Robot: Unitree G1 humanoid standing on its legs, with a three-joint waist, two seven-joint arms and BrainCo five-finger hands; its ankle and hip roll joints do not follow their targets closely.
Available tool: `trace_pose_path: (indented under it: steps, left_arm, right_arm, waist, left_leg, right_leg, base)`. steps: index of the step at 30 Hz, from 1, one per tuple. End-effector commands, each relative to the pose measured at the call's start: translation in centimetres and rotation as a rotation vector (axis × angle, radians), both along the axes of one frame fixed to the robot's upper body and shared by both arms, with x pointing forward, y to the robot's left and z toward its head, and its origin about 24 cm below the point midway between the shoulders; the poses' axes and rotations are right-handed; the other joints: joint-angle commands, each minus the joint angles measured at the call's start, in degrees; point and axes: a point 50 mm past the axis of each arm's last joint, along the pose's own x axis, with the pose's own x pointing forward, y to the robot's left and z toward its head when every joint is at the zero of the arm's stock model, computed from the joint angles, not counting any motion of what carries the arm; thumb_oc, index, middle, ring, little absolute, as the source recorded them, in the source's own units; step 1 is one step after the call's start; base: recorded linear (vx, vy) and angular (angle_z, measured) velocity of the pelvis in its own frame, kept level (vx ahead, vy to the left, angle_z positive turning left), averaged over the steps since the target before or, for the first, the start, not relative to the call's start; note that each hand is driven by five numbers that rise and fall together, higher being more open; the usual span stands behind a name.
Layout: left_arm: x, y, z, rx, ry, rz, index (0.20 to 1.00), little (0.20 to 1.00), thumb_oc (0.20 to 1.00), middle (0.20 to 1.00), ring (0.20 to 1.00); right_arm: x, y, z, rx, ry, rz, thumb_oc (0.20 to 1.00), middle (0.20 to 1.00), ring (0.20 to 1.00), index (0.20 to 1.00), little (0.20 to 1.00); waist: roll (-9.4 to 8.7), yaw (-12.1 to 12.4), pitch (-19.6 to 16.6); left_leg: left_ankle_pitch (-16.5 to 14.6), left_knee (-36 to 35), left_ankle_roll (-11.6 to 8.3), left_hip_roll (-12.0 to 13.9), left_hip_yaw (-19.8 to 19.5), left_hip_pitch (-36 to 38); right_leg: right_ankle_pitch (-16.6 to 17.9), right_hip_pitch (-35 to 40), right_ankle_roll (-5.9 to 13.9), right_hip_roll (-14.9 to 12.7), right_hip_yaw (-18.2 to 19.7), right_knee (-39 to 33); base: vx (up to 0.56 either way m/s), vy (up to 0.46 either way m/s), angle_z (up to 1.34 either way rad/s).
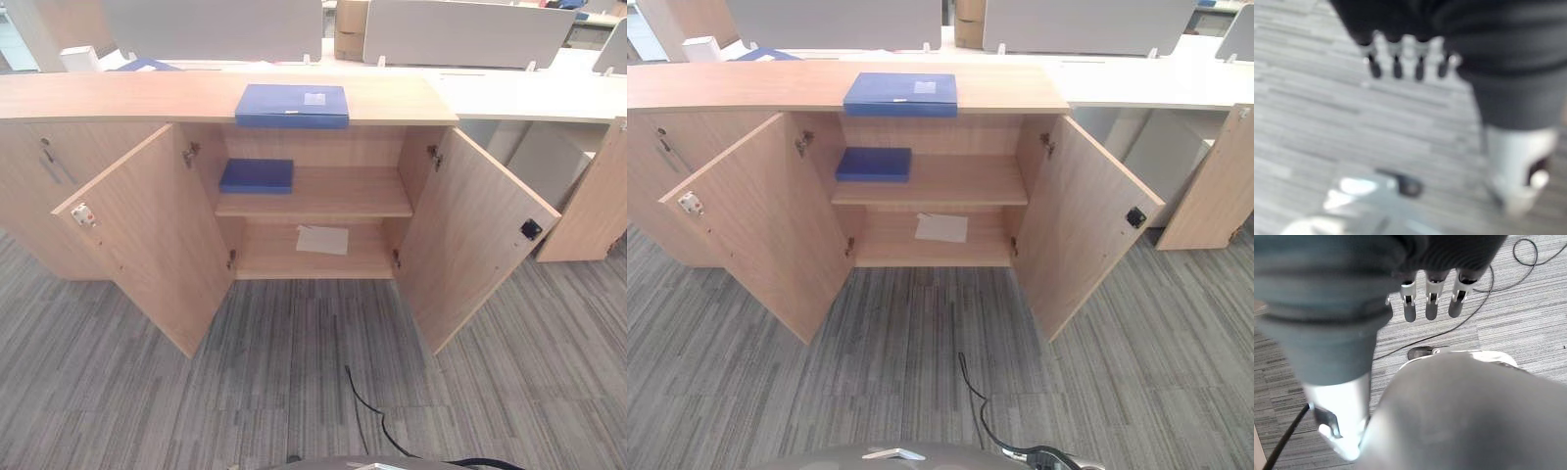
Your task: Put the empty folder in the office cabinet
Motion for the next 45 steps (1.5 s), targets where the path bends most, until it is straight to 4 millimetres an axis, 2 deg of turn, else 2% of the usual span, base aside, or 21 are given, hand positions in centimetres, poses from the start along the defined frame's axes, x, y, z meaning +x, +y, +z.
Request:
trace_pose_path:
  steps: [1, 7, 17, 21, 24, 25, 27, 31, 32, 34, 35, 36, 37, 38, 42, 43, 44, 45]
  left_arm:
    - [0.8, -0.1, 0.0, 0.022, 0.01, -0.055, 1.0, 1.0, 1.0, 1.0, 1.0]
    - [0.4, 0.1, 0.0, 0.025, 0.027, -0.061, 1.0, 1.0, 1.0, 1.0, 1.0]
    - [-0.1, 0.1, -0.1, 0.028, 0.029, -0.027, 1.0, 1.0, 1.0, 1.0, 1.0]
    - [-0.3, -0.2, -0.1, 0.023, 0.026, 0.004, 1.0, 1.0, 1.0, 1.0, 1.0]
    - [-0.1, -0.2, -0.1, 0.018, 0.009, 0.042, 1.0, 1.0, 1.0, 1.0, 1.0]
    - [-0.1, -0.2, -0.1, 0.018, 0.009, 0.042, 1.0, 1.0, 1.0, 1.0, 1.0]
    - [0.4, -0.3, -0.1, 0.015, -0.004, 0.051, 1.0, 1.0, 1.0, 1.0, 1.0]
    - [1.0, -0.3, 0.0, 0.015, -0.022, 0.026, 1.0, 1.0, 1.0, 1.0, 1.0]
    - [1.1, -0.4, 0.0, 0.013, -0.024, 0.025, 1.0, 1.0, 1.0, 1.0, 1.0]
    - [1.1, -0.4, 0.0, 0.013, -0.024, 0.025, 1.0, 1.0, 1.0, 1.0, 1.0]
    - [1.1, -0.5, 0.0, 0.012, -0.023, 0.019, 1.0, 1.0, 1.0, 1.0, 1.0]
    - [1.1, -0.5, 0.0, 0.012, -0.023, 0.019, 1.0, 1.0, 1.0, 1.0, 1.0]
    - [0.5, -0.6, -0.1, 0.014, 0.005, 0.001, 1.0, 1.0, 1.0, 1.0, 1.0]
    - [0.0, -0.5, -0.1, 0.018, 0.025, -0.002, 1.0, 1.0, 1.0, 1.0, 1.0]
    - [-0.5, -0.4, -0.2, 0.021, 0.043, 0.003, 1.0, 1.0, 1.0, 1.0, 1.0]
    - [-1.8, -0.1, -0.2, 0.03, 0.093, 0.024, 1.0, 1.0, 1.0, 1.0, 1.0]
    - [-1.8, -0.1, -0.2, 0.03, 0.093, 0.024, 1.0, 1.0, 1.0, 1.0, 1.0]
    - [-2.4, 0.6, -0.2, 0.046, 0.12, 0.042, 1.0, 1.0, 1.0, 1.0, 1.0]
  right_arm:
    - [0.9, 0.0, 0.1, -0.007, 0.002, 0.023, 1.0, 1.0, 1.0, 1.0, 1.0]
    - [0.6, 0.0, 0.0, -0.008, 0.011, 0.017, 1.0, 1.0, 1.0, 1.0, 1.0]
    - [0.4, -0.8, 0.1, -0.024, 0.016, 0.031, 1.0, 1.0, 1.0, 1.0, 1.0]
    - [1.2, -1.3, 0.3, -0.041, -0.01, 0.024, 1.0, 1.0, 1.0, 1.0, 1.0]
    - [2.0, -1.9, 0.5, -0.066, -0.028, 0.039, 1.0, 1.0, 1.0, 1.0, 1.0]
    - [2.0, -1.9, 0.5, -0.066, -0.028, 0.039, 1.0, 1.0, 1.0, 1.0, 1.0]
    - [2.1, -2.4, 0.6, -0.085, -0.022, 0.05, 1.0, 1.0, 1.0, 1.0, 1.0]
    - [2.2, -3.0, 0.7, -0.096, -0.012, 0.05, 1.0, 1.0, 1.0, 1.0, 1.0]
    - [2.2, -3.1, 0.7, -0.096, -0.009, 0.049, 1.0, 1.0, 1.0, 1.0, 1.0]
    - [2.2, -3.1, 0.7, -0.096, -0.009, 0.049, 1.0, 1.0, 1.0, 1.0, 1.0]
    - [1.9, -3.3, 0.7, -0.092, 0.001, 0.043, 1.0, 1.0, 1.0, 1.0, 1.0]
    - [1.9, -3.3, 0.7, -0.092, 0.001, 0.043, 1.0, 1.0, 1.0, 1.0, 1.0]
    - [1.2, -3.3, 0.6, -0.08, 0.015, 0.029, 1.0, 1.0, 1.0, 1.0, 1.0]
    - [0.9, -3.3, 0.5, -0.074, 0.019, 0.023, 1.0, 1.0, 1.0, 1.0, 1.0]
    - [0.7, -3.2, 0.5, -0.069, 0.021, 0.022, 1.0, 1.0, 1.0, 1.0, 1.0]
    - [0.4, -2.8, 0.3, -0.067, 0.034, 0.026, 1.0, 1.0, 1.0, 1.0, 1.0]
    - [0.4, -2.8, 0.3, -0.067, 0.034, 0.026, 1.0, 1.0, 1.0, 1.0, 1.0]
    - [-0.2, -2.4, 0.2, -0.07, 0.053, 0.008, 1.0, 1.0, 1.0, 1.0, 1.0]
  waist:
    - [-0.93, -0.1, 2.2]
    - [-0.81, 0.0, 2.2]
    - [-0.72, 0.2, 3.6]
    - [-0.95, 0.7, 4.1]
    - [-1.52, 0.8, 4.5]
    - [-1.52, 0.8, 4.5]
    - [-1.43, 0.8, 4.8]
    - [-0.59, 1.0, 5.4]
    - [-0.24, 1.1, 5.7]
    - [-0.24, 1.1, 5.7]
    - [0.38, 1.6, 6.2]
    - [0.38, 1.6, 6.2]
    - [1.0, 2.9, 6.3]
    - [1.14, 3.5, 6.1]
    - [1.23, 3.9, 6.0]
    - [1.34, 4.4, 4.8]
    - [1.34, 4.4, 4.8]
    - [1.36, 4.6, 4.0]
  left_leg:
    - [-3.3, -0.3, 1.31, -2.1, 0.6, 0.4]
    - [-3.2, -0.3, 1.05, -1.6, 1.2, 0.5]
    - [-2.3, 0.9, -0.19, 0.0, 1.0, 0.7]
    - [-2.8, 4.1, -0.84, 0.1, 0.2, -0.6]
    - [-4.0, 10.9, -0.89, -0.1, 0.3, -3.3]
    - [-4.0, 10.9, -0.89, -0.1, 0.3, -3.3]
    - [-2.8, 14.3, -1.08, -0.1, 0.3, -5.5]
    - [-1.4, 10.9, -1.48, -0.2, 1.6, -6.9]
    - [0.0, 9.4, -2.02, -0.1, 2.2, -7.7]
    - [0.0, 9.4, -2.02, -0.1, 2.2, -7.7]
    - [3.6, 7.1, -3.39, 0.1, 3.5, -10.8]
    - [3.6, 7.1, -3.39, 0.1, 3.5, -10.8]
    - [8.0, 4.0, -4.95, 0.9, 5.1, -15.3]
    - [8.2, 2.8, -5.05, 1.0, 4.9, -16.3]
    - [8.0, 2.1, -4.97, 1.0, 4.4, -16.6]
    - [7.0, 1.1, -3.29, 0.5, 5.6, -15.4]
    - [7.0, 1.1, -3.29, 0.5, 5.6, -15.4]
    - [5.9, 0.8, -1.59, -0.2, 6.0, -14.5]
  right_leg:
    - [2.1, -0.2, 4.02, -1.1, -1.8, -0.1]
    - [1.9, 0.1, 4.0, -1.3, -2.6, -0.1]
    - [1.2, 1.2, 2.41, -0.4, -3.6, -0.1]
    - [0.9, 1.6, 1.82, -0.6, -4.2, 0.7]
    - [0.3, 1.3, 1.25, -1.4, -3.9, 2.3]
    - [0.3, 1.3, 1.25, -1.4, -3.9, 2.3]
    - [0.0, 1.3, 0.88, -1.3, -3.4, 3.0]
    - [-0.7, 2.0, 1.04, -0.9, -3.0, 3.6]
    - [-0.8, 2.5, 1.11, -0.6, -3.0, 3.4]
    - [-0.8, 2.5, 1.11, -0.6, -3.0, 3.4]
    - [-1.2, 4.2, 1.09, 0.0, -3.1, 2.5]
    - [-1.2, 4.2, 1.09, 0.0, -3.1, 2.5]
    - [-2.3, 7.2, 1.05, 0.6, -3.3, 1.8]
    - [-2.9, 8.1, 1.15, 0.6, -3.1, 1.9]
    - [-3.5, 8.6, 1.26, 0.5, -2.6, 2.1]
    - [-5.4, 9.9, 1.91, -0.1, -1.5, 2.6]
    - [-5.4, 9.9, 1.91, -0.1, -1.5, 2.6]
    - [-7.1, 10.9, 1.92, -0.5, -1.6, 3.7]
  base:
    - [0.03, -0.027, 0.01]
    - [0.04, -0.039, 0.01]
    - [0.09, -0.095, 0.02]
    - [0.09, -0.091, 0.13]
    - [0.09, -0.061, -0.02]
    - [0.05, -0.026, -0.16]
    - [0.12, -0.01, -0.18]
    - [0.16, 0.037, -0.01]
    - [0.06, 0.021, 0.02]
    - [0.1, 0.028, 0.02]
    - [0.14, 0.036, 0.02]
    - [0.38, 0.091, 0.05]
    - [0.34, 0.09, 0.11]
    - [0.34, 0.09, 0.11]
    - [0.15, 0.067, -0.13]
    - [0.24, 0.13, -0.44]
    - [0.46, 0.22, -1.06]
    - [0.44, 0.216, -0.78]
